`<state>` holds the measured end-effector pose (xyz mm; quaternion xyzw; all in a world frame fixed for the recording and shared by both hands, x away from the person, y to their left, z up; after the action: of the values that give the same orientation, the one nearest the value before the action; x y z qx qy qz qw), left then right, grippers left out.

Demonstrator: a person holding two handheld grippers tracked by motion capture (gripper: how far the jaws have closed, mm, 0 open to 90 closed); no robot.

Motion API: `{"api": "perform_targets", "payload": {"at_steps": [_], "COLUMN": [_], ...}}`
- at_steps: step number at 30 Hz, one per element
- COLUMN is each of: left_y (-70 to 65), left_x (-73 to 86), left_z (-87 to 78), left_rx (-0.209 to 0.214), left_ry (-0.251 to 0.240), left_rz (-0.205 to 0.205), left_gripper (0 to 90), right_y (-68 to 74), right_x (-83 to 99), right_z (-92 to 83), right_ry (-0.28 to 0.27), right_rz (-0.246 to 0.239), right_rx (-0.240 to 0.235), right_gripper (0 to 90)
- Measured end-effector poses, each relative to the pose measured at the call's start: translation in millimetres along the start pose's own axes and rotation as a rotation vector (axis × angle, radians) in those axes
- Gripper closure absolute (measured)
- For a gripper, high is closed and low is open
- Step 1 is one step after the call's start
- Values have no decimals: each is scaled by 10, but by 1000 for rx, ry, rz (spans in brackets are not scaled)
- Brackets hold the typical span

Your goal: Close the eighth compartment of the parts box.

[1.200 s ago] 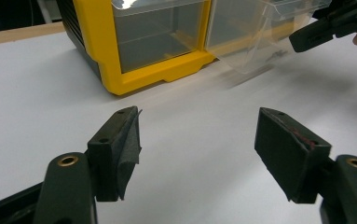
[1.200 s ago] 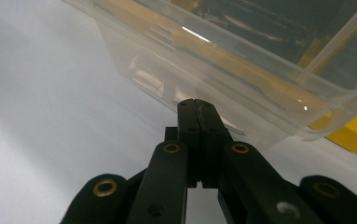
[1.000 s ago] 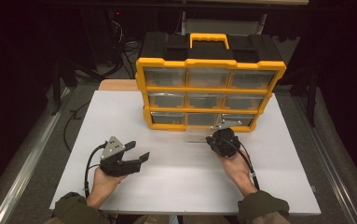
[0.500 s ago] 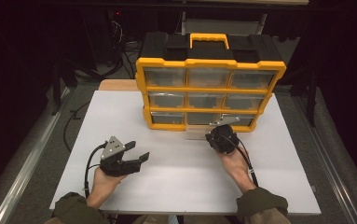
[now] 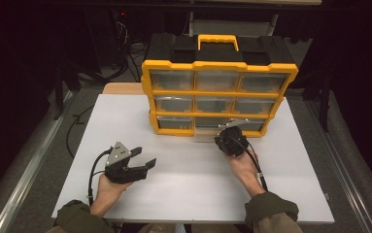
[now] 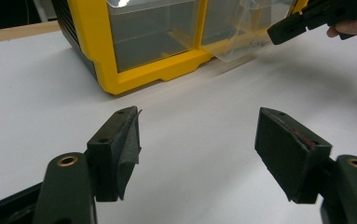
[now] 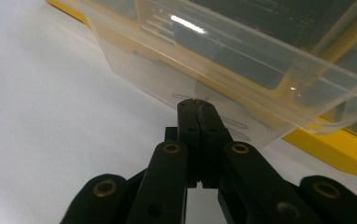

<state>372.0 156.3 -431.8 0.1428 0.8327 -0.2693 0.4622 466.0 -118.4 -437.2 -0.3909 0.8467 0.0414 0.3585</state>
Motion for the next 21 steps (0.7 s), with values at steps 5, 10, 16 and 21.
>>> {"api": "perform_targets", "payload": {"at_steps": [5, 10, 16, 21], "left_y": [4, 6, 5, 8], "left_x": [0, -1, 1, -1], "left_z": [2, -11, -9, -8], "left_rx": [-1, -2, -2, -2], "left_ry": [3, 3, 6, 4], "left_rz": [1, 5, 8, 5], "left_gripper": [313, 313, 313, 313], "right_y": [-25, -33, -67, -83], "right_x": [-16, -71, -98, -128], "right_z": [26, 44, 78, 99], "right_ry": [9, 6, 5, 17], "right_rz": [-2, -5, 2, 9], "right_rx": [2, 9, 10, 15], "right_gripper": [900, 900, 900, 900]}}
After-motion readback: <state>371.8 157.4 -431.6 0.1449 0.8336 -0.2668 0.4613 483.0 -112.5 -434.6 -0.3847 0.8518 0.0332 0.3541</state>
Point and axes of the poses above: each handheld gripper's, and its own axes: z roughly forward along the jaws, x roughly out of its underside, y roughly to its left, the point moved 7 cm from there along z, roughly forward along the jaws, and after that the axes turned 15 degrees about -z, right-handed, at the moved point
